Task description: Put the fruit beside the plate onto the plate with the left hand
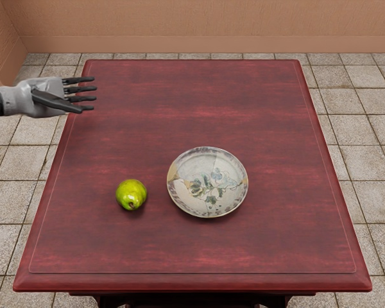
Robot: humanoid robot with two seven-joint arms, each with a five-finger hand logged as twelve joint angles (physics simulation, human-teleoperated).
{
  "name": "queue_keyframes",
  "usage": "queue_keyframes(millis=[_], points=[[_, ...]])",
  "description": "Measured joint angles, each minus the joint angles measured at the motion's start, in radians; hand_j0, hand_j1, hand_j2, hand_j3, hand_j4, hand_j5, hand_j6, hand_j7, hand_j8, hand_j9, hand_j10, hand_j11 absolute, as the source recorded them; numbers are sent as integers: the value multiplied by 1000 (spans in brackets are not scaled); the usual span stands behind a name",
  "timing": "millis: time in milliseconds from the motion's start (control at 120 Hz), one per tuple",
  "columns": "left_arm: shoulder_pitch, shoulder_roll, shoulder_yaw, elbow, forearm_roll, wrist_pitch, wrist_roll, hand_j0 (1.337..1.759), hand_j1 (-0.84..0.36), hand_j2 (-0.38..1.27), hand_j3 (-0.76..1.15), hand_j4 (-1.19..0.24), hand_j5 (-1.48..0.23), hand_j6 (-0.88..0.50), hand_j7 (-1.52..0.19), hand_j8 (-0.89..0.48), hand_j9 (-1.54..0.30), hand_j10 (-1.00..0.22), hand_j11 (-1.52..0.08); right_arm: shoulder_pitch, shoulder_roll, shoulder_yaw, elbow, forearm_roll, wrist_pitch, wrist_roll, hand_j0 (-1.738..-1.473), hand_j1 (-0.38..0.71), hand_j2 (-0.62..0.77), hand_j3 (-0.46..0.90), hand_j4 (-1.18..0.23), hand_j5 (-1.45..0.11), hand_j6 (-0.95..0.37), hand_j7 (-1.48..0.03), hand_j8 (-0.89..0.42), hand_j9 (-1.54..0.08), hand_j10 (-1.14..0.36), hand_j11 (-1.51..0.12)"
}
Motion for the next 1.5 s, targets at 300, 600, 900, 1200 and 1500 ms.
queue_keyframes(millis=[300, 600, 900, 1200, 1500], points=[[-27, 26, -3, -3, 53, 0, 0, 1658, 349, 0, 0, 1, 0, 2, 0, 2, 0, 2, 0, -3, 0, 0, -6, 4, -4, 1, -1658, -325, -4, 0, -20, -26, -20, -26, -20, -26, -20, -26], [-65, 29, -6, -8, 257, 0, -2, 1658, 348, 0, 0, 0, -1, 0, -1, 0, -1, 0, -1, -3, 0, 0, -7, 5, -5, 1, -1658, -325, -4, 0, -20, -26, -20, -26, -20, -26, -20, -26], [-69, 229, 5, -486, 545, 115, -84, 1658, 332, 3, 0, -15, -19, -15, -19, -15, -19, -14, -19, -3, 0, 0, -7, 5, -5, 1, -1658, -325, -4, 0, -20, -26, -20, -26, -20, -26, -20, -26], [-86, 247, 163, -757, 976, 401, -243, 1658, 332, 4, 0, -18, -21, -19, -21, -19, -21, -18, -20, -3, 0, 0, -7, 5, -5, 1, -1658, -325, -4, 0, -20, -26, -20, -26, -20, -26, -20, -26], [-165, 244, 278, -863, 1230, 444, -334, 1658, 329, 6, 0, -22, -24, -23, -24, -23, -24, -22, -24, -3, 0, 0, -7, 5, -5, 1, -1658, -325, -4, 0, -20, -26, -20, -26, -20, -26, -20, -26]])
